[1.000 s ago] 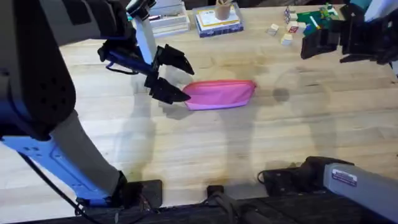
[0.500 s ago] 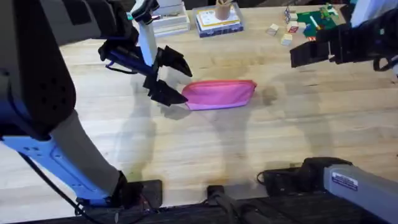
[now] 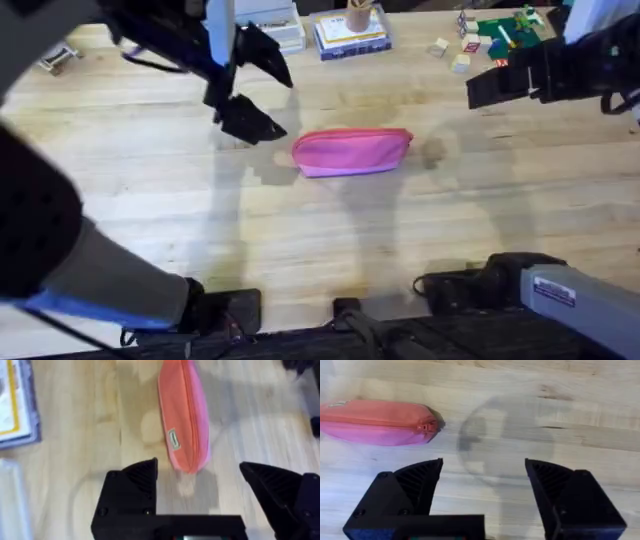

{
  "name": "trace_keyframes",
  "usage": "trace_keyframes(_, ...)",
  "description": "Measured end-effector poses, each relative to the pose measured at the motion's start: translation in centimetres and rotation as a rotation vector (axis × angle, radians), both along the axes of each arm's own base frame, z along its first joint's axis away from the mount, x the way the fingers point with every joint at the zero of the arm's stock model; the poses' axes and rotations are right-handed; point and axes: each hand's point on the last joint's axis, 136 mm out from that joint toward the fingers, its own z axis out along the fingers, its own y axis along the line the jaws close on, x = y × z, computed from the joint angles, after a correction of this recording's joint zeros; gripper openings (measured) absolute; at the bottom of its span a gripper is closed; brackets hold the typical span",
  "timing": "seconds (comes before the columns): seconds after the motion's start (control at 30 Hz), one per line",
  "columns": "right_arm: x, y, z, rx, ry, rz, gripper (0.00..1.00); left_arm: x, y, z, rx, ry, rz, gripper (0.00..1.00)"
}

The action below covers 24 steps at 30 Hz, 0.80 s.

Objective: Unzip the bag, pick up the pens from the table one at a time and place them inside, then zip the bag closed.

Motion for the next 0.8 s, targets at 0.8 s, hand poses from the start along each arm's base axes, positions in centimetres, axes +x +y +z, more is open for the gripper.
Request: trace_keyframes(0.8,-0.4,0.0,0.9,-0.003,-0.037,0.000,0.998,-2.6,7.1,8.8,0.340,0.082,0.771,0.996)
